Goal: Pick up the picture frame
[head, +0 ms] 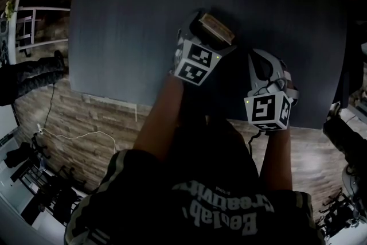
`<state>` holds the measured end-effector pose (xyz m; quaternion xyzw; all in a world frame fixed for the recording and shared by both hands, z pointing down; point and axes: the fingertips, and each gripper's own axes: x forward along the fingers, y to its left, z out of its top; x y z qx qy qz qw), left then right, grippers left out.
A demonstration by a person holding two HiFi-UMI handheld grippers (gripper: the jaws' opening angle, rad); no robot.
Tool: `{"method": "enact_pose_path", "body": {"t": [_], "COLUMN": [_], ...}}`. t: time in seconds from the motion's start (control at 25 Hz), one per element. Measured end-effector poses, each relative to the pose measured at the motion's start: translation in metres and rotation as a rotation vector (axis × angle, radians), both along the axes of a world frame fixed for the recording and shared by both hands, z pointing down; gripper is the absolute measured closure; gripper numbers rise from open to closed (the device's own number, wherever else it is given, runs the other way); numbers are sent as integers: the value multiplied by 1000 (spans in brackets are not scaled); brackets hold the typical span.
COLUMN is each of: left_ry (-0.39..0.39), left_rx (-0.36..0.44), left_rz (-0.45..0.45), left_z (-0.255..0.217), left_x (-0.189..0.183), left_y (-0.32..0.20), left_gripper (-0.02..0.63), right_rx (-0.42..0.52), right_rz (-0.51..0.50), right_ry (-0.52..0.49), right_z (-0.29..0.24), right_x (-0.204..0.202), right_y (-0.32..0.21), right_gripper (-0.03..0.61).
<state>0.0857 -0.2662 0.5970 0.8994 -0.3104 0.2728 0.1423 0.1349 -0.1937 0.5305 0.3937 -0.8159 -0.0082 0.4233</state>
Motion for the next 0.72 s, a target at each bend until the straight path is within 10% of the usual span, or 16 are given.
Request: {"method": "enact_pose_path", "body": {"t": [0.72], "left_ry": [-90], "left_rx": [90], "left_rz": [34], "left_z": [-11], "left_x": [2], "left_y": [-1], "left_gripper": [83], "right_rx": [6], "right_rz": [26], "right_ry": [-33], "right_z": [-1], "right_x": [9], "right_y": [-2], "right_gripper": [572]}}
